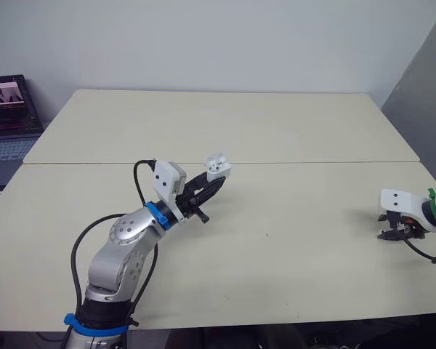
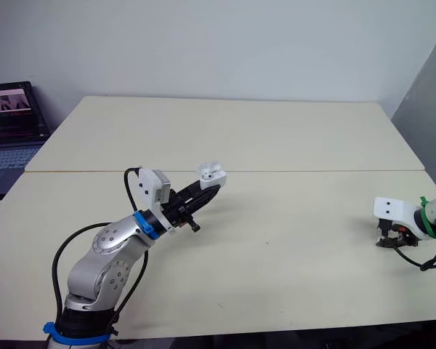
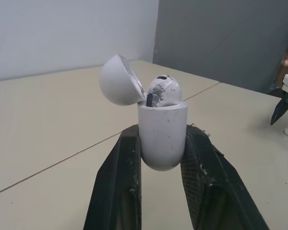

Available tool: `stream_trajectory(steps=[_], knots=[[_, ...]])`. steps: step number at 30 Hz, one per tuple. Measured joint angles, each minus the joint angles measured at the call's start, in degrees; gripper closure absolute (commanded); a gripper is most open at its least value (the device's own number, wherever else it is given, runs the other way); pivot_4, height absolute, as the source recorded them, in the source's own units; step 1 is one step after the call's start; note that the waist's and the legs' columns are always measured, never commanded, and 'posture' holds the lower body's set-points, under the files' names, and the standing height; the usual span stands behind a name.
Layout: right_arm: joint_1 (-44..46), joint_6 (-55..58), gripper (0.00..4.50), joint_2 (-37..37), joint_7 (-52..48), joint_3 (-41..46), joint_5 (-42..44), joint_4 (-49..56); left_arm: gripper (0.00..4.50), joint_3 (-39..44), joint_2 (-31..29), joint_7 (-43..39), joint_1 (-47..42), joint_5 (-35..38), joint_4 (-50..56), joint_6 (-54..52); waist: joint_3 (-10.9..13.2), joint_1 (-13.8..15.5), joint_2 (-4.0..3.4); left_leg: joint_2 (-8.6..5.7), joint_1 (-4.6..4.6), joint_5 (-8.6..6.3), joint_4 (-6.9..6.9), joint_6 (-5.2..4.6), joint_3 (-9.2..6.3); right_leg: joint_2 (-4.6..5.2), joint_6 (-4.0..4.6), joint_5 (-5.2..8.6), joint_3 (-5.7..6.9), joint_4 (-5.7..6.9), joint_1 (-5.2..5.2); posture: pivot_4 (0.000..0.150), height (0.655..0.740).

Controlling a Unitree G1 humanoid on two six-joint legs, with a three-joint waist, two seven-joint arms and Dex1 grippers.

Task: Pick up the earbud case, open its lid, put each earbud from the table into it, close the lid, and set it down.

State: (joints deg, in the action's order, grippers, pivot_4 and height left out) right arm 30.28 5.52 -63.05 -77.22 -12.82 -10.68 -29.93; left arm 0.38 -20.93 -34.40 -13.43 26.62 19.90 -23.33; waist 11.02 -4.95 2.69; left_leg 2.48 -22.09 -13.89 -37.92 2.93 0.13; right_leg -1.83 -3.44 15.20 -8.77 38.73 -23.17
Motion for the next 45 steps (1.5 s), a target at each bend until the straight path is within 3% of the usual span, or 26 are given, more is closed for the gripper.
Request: stream_trajectory(steps=[9,12,16,26,30,34,39,42,45], knots=[[-0.02,1.53,2.02,0.00,-0.22,-0.02,-0.35,0.52,3.77,-0.01,0.16,0.05,0.81,0.00,0.00,0.01,0.00,0.05,0.00,0.00,-0.03,-0.01,0.02,0.00,-0.02,0.00,0.00,0.00,0.03,-0.05,0.00,0.150,0.7400],[0.00,1.45,2.65,0.00,-0.51,-0.18,-0.37,0.32,3.77,-0.01,0.18,0.04,0.81,0.00,0.00,0.01,0.00,0.07,0.00,0.00,-0.03,-0.01,0.02,0.00,-0.02,0.00,0.00,0.01,0.03,-0.05,0.00,0.150,0.7400],[-0.26,1.08,4.04,-0.01,-1.60,-0.29,-0.35,0.07,3.77,-0.01,0.13,-0.02,0.81,0.00,0.00,0.01,0.00,0.03,0.03,0.00,-0.03,-0.01,-0.04,0.00,0.03,0.00,-0.01,0.00,-0.03,-0.07,0.01,0.150,0.7400],[-1.63,3.90,4.11,1.29,-2.76,1.80,2.64,3.77,3.77,-0.09,0.10,-0.53,0.62,-0.01,-0.01,0.07,0.00,-0.08,0.05,0.02,-0.03,-0.01,0.03,0.00,0.01,-0.01,-0.01,-0.01,-0.01,-0.06,-0.03,0.150,0.7400],[-1.79,11.91,4.11,11.46,-1.19,5.62,12.18,15.81,3.77,-1.02,1.00,-1.57,-0.56,0.04,-0.05,0.27,0.06,-1.38,-0.01,0.10,0.01,-0.01,0.05,0.00,-0.04,-0.15,-0.25,-0.14,-0.03,0.16,-0.09,0.150,0.7400],[3.60,27.89,4.11,28.96,12.88,15.00,26.51,30.62,3.77,-2.50,2.51,-2.80,-2.92,0.05,-2.32,0.97,0.25,-1.55,-0.32,0.05,-0.18,0.01,-0.03,0.02,-0.18,-0.18,-0.31,-0.18,0.01,0.23,-0.21,0.150,0.7400],[7.03,40.48,4.11,39.40,28.81,23.57,37.76,45.16,3.77,-2.26,3.31,-3.83,-3.92,0.26,-5.02,1.66,0.23,0.05,-0.31,0.06,-0.97,-0.04,-0.01,0.04,-0.57,-0.08,-0.28,-0.18,0.49,-0.19,-0.57,0.150,0.7400],[6.99,47.18,4.11,47.73,38.47,23.76,42.44,50.05,3.77,-2.37,4.26,-4.15,-5.70,1.07,-5.13,1.33,0.23,0.20,-0.32,0.03,-1.53,-0.05,-0.02,0.04,-0.57,-0.04,0.02,-0.36,0.50,0.00,-1.19,0.150,0.7400],[7.03,50.09,4.11,50.62,44.24,23.31,45.45,53.05,3.77,-2.46,4.54,-4.93,-6.92,1.91,-5.13,1.04,0.23,0.27,-0.33,0.04,-1.67,-0.05,-0.02,0.04,-0.75,-0.03,0.04,-0.37,0.68,-0.03,-1.26,0.150,0.7400]])
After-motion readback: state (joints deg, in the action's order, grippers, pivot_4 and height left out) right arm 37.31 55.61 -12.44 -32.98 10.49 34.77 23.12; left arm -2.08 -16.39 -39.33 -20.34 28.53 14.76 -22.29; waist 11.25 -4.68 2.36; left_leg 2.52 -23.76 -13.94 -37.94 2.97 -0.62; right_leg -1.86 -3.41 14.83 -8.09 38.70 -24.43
